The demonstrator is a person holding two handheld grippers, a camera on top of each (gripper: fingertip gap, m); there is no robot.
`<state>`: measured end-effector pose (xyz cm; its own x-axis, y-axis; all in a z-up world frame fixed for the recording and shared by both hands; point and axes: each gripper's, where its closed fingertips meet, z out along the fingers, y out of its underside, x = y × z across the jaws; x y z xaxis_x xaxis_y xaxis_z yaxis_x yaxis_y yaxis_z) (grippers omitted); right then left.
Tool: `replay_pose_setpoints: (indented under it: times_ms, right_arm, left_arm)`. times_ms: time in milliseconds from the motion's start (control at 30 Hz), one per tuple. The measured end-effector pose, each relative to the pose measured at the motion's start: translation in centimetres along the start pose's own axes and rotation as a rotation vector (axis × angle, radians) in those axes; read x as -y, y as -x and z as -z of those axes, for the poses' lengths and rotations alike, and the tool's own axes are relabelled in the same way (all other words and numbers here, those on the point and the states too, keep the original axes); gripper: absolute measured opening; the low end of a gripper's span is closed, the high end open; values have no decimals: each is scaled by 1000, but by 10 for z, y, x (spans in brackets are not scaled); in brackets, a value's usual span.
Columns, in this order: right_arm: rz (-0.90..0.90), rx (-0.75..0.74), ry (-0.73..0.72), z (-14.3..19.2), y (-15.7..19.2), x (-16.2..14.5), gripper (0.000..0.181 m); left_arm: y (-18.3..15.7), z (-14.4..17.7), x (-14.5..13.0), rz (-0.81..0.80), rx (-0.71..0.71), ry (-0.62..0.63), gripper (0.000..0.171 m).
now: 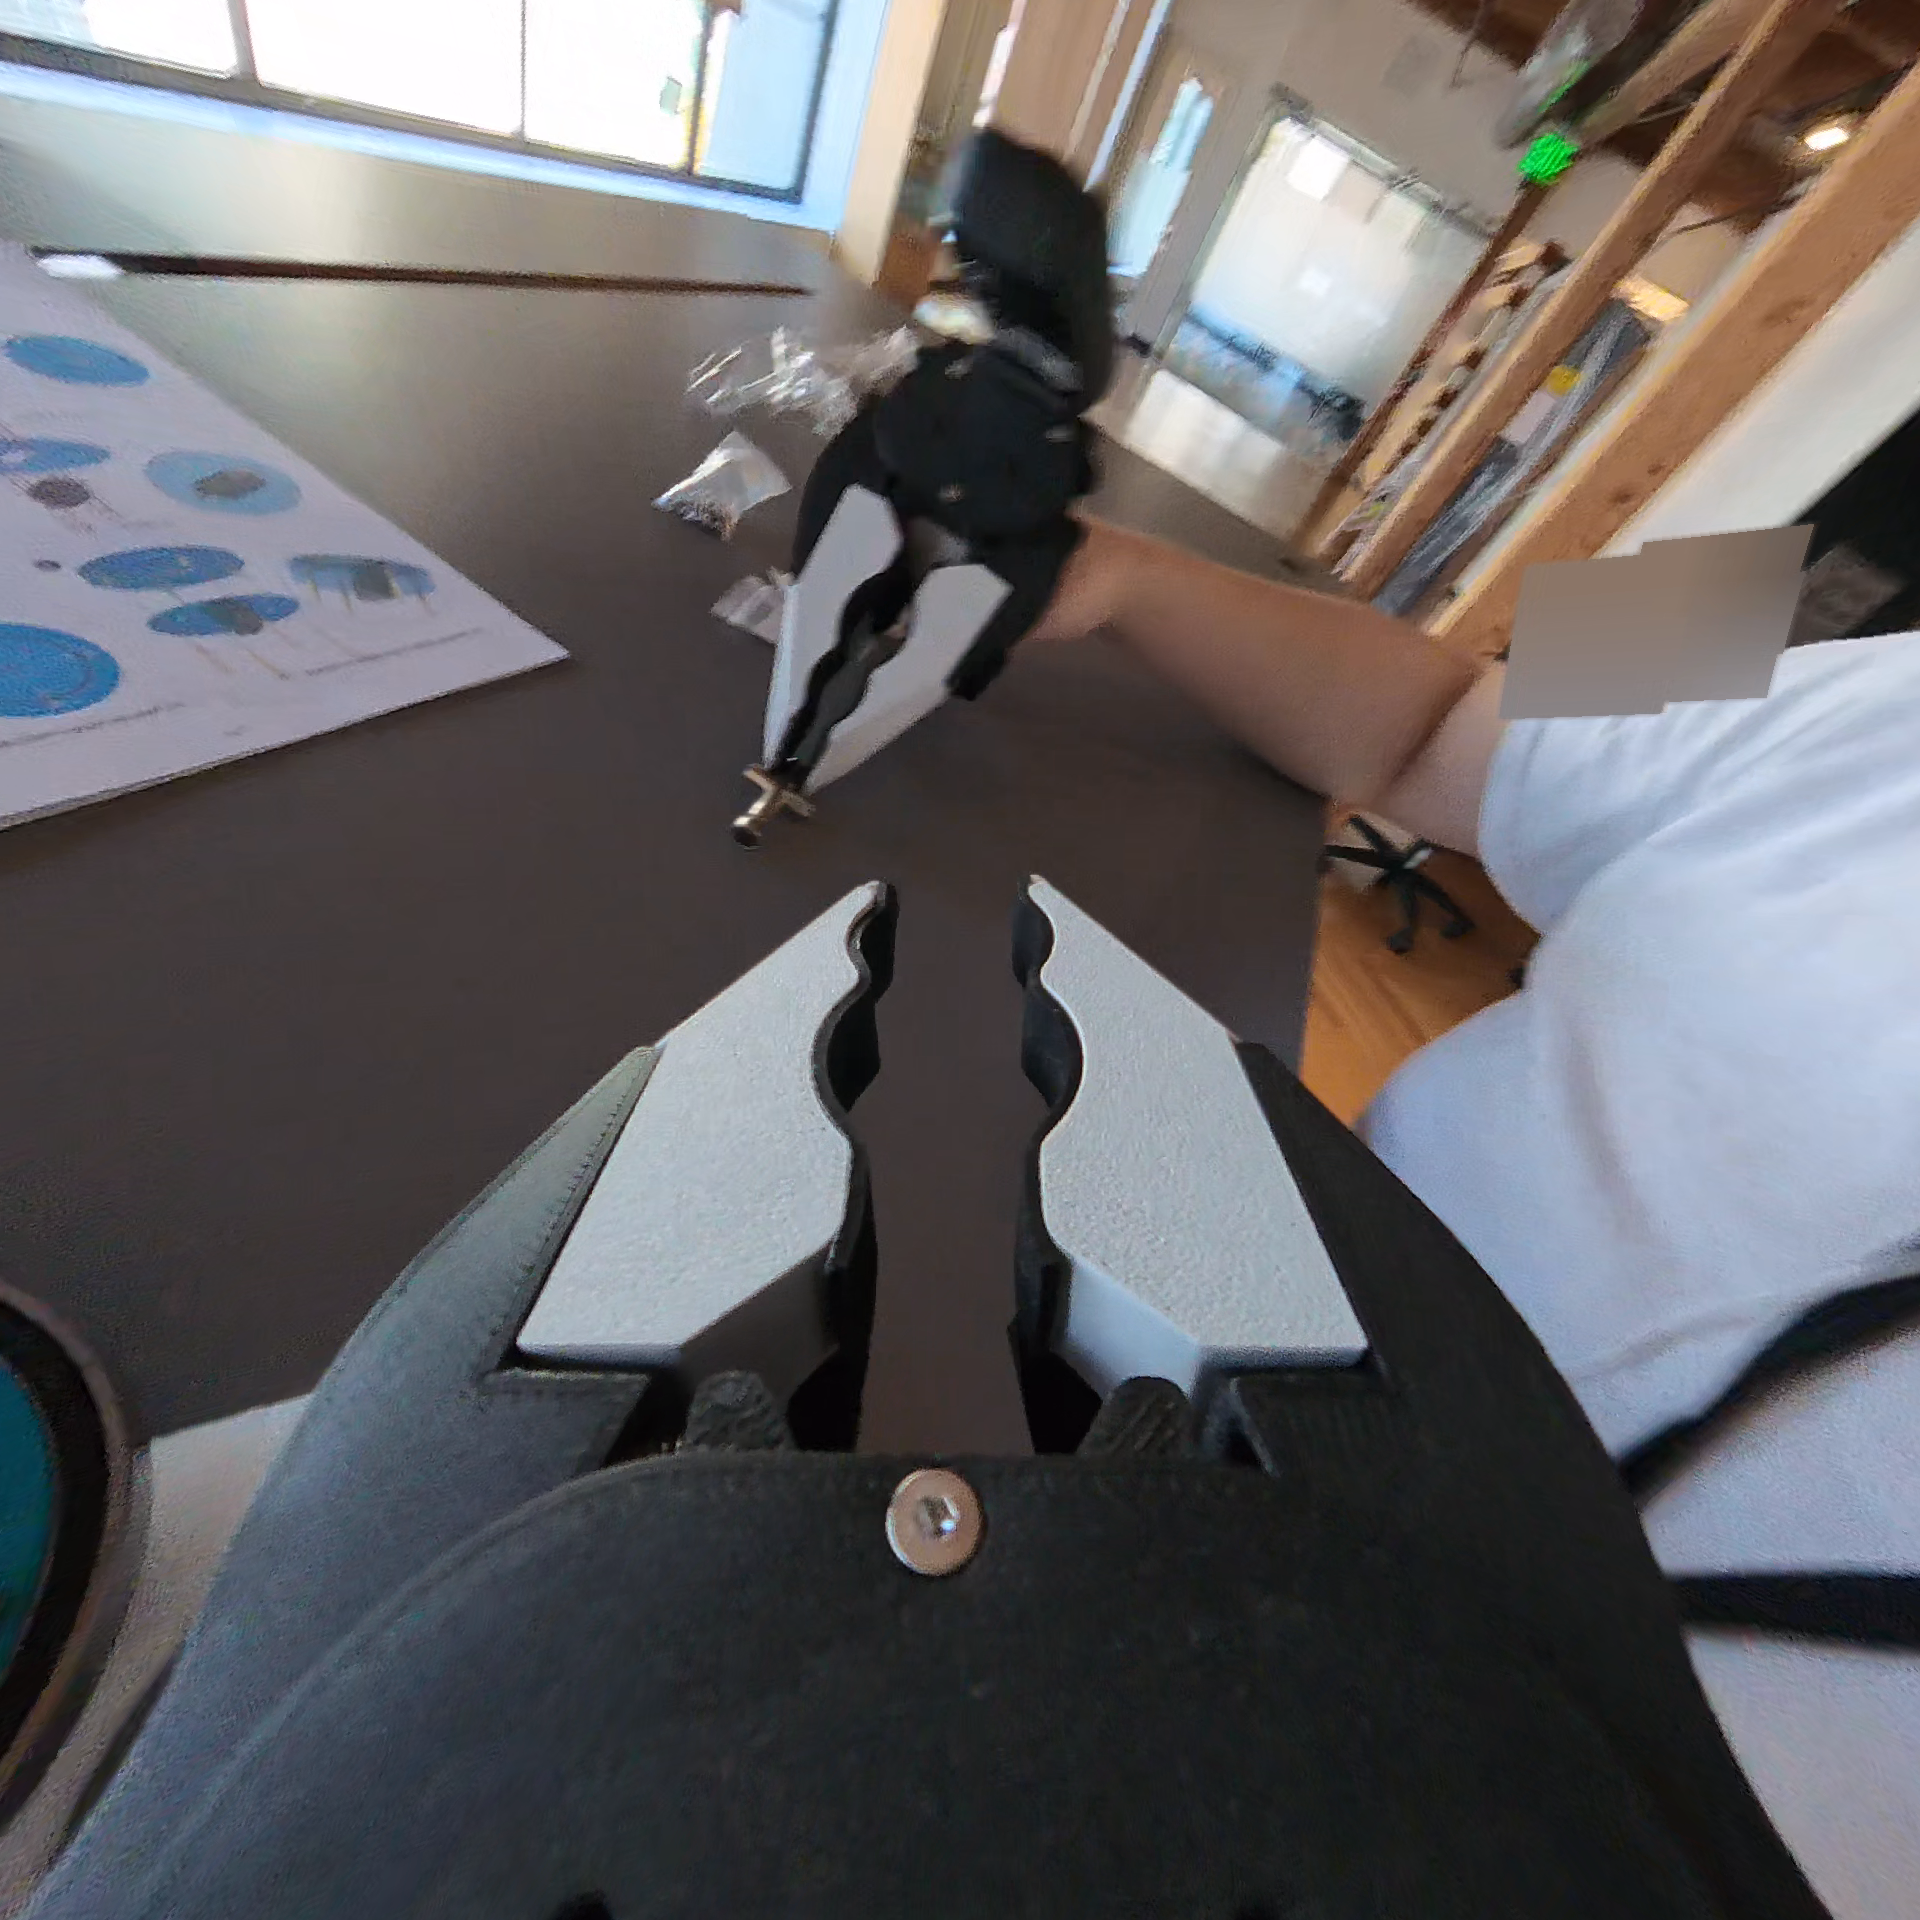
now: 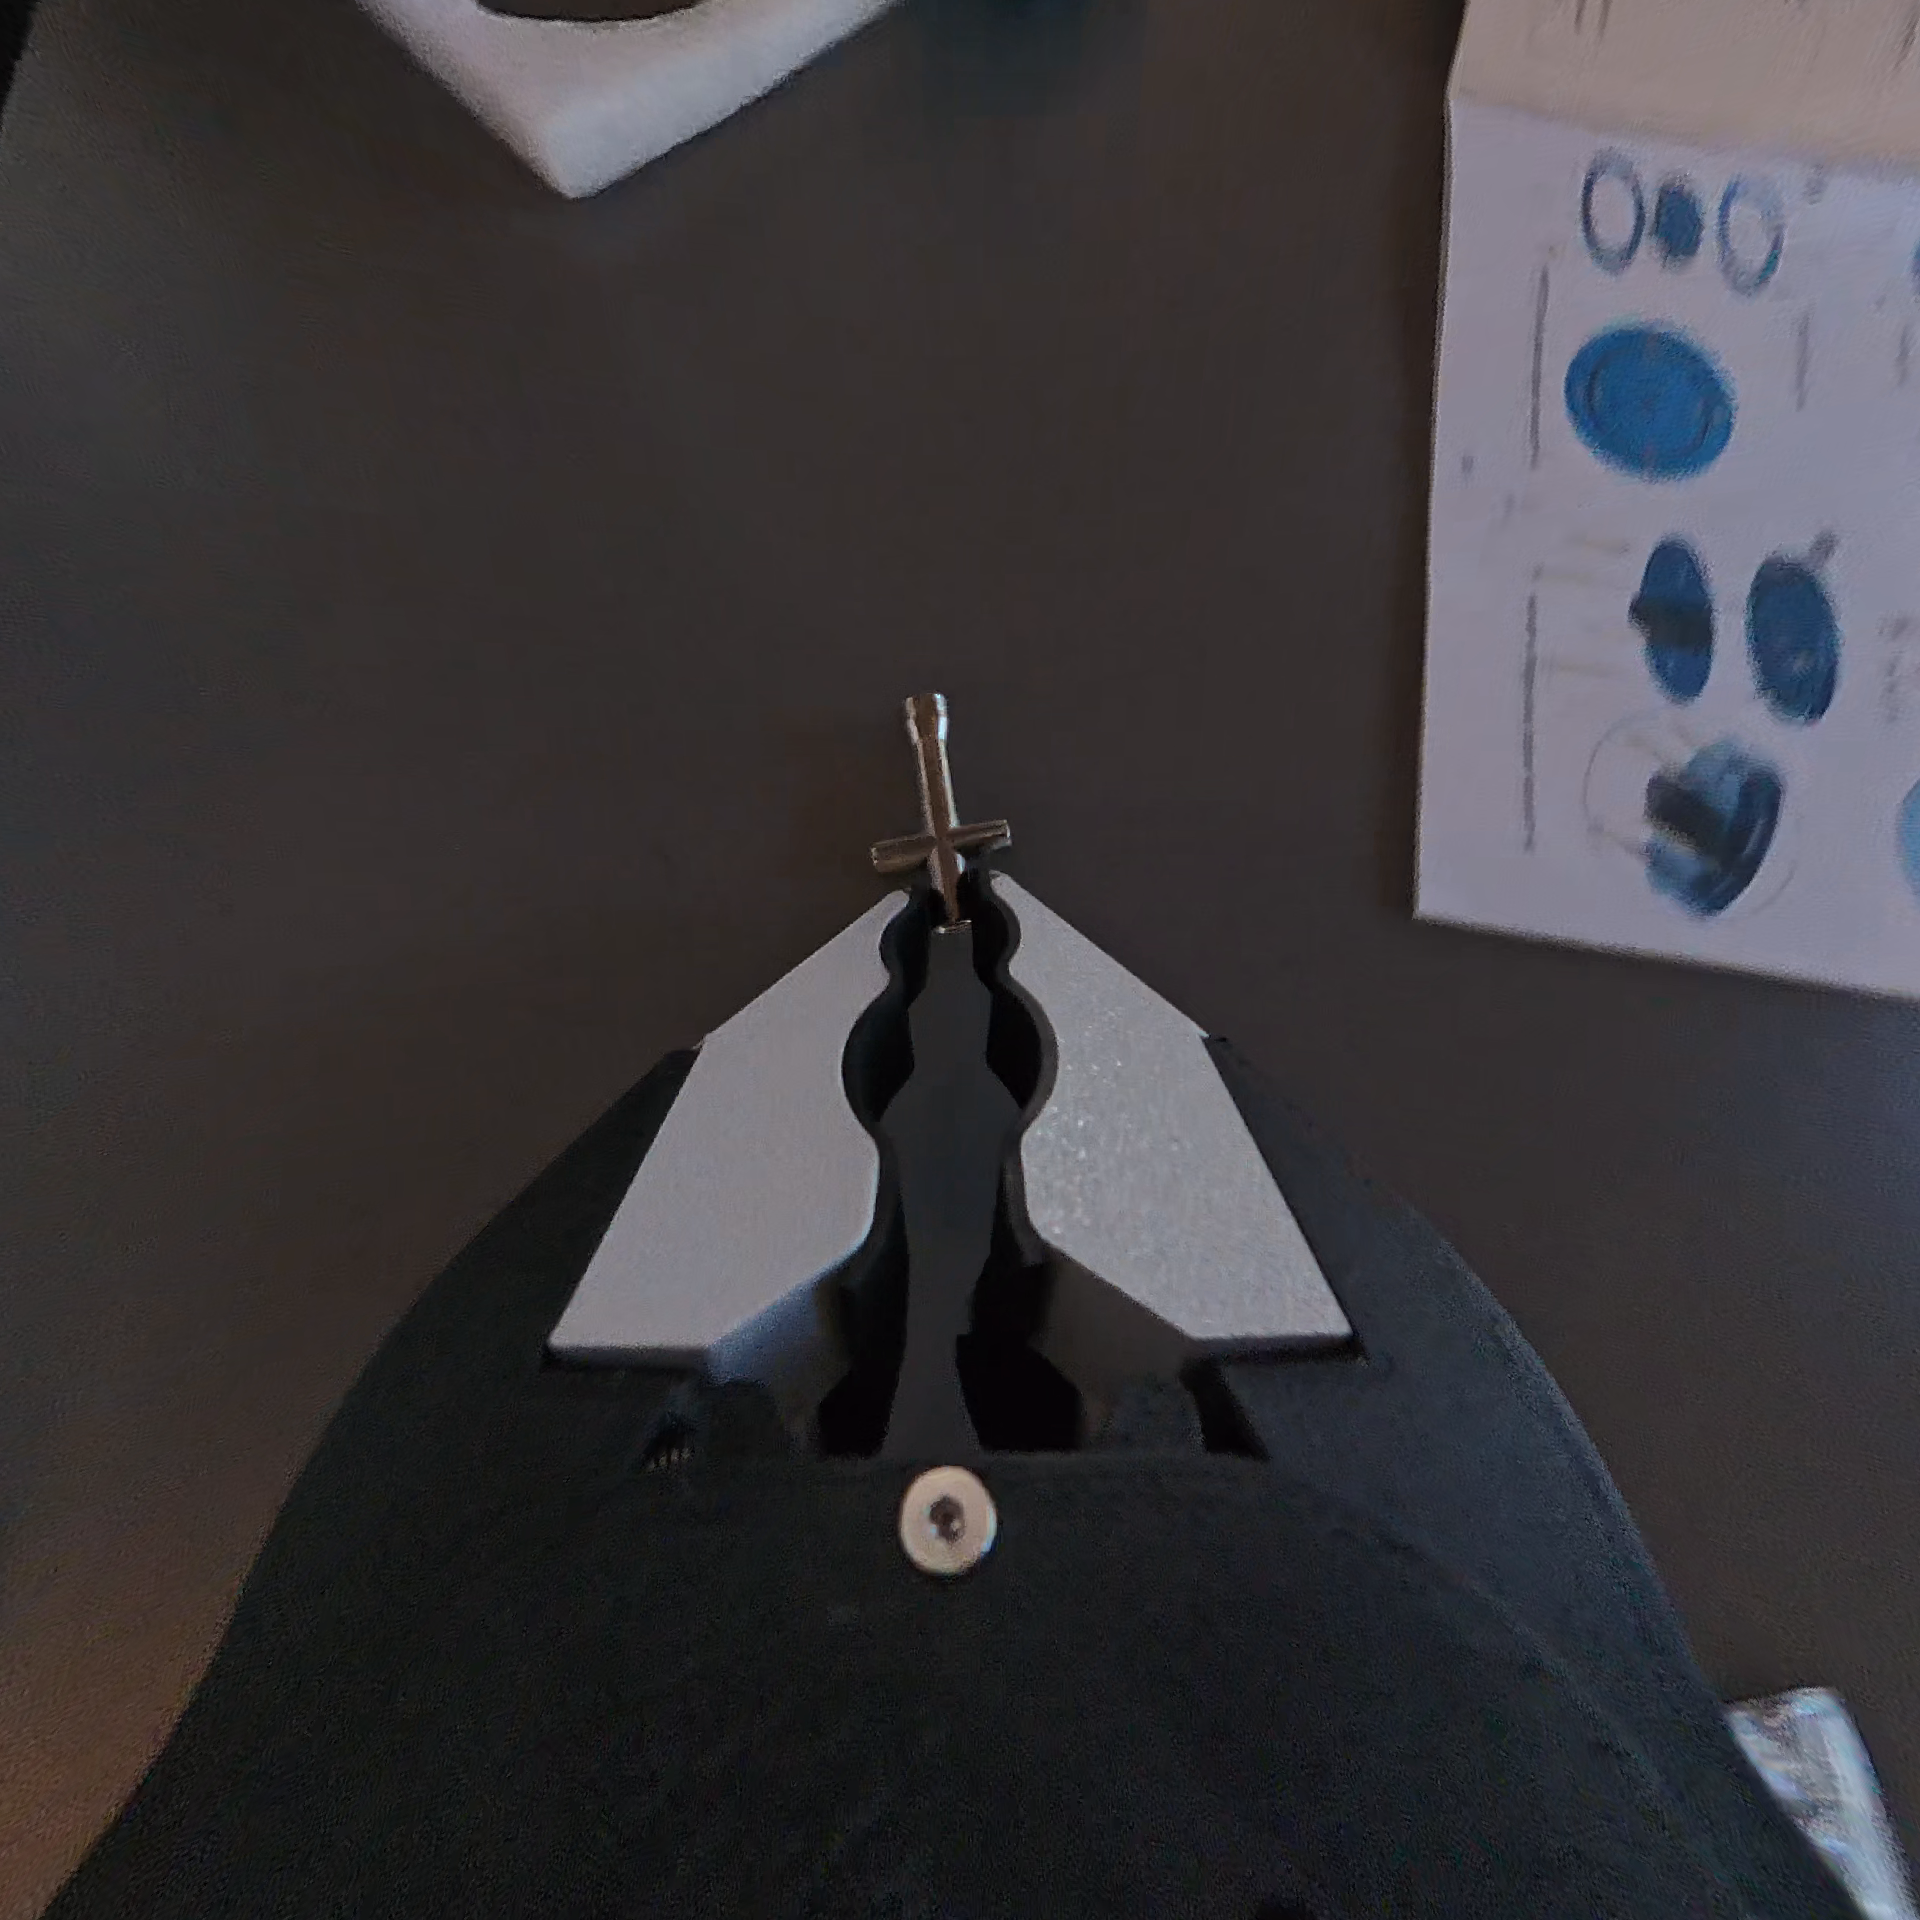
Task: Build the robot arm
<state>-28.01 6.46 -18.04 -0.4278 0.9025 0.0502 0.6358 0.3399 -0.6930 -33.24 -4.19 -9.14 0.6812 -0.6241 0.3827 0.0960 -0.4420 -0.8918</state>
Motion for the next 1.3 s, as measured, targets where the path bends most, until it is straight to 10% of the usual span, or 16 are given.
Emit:
replay_pose_setpoints:
  times_ms: [267, 567, 1100, 1300]
  right_arm:
    - [698, -330, -51, 15, 20, 75, 6]
    - [987, -462, -143, 13, 42, 141, 5]
    - [991, -515, -97, -41, 36, 207, 6]
    - [667, -441, -251, -59, 19, 232, 14]
  left_arm:
    - [15, -22, 7, 62, 60, -22, 36]
    - [12, 19, 16, -33, 103, -44, 31]
    - [46, 74, 10, 2, -110, 101, 13]
    - [70, 96, 16, -23, -93, 49, 10]
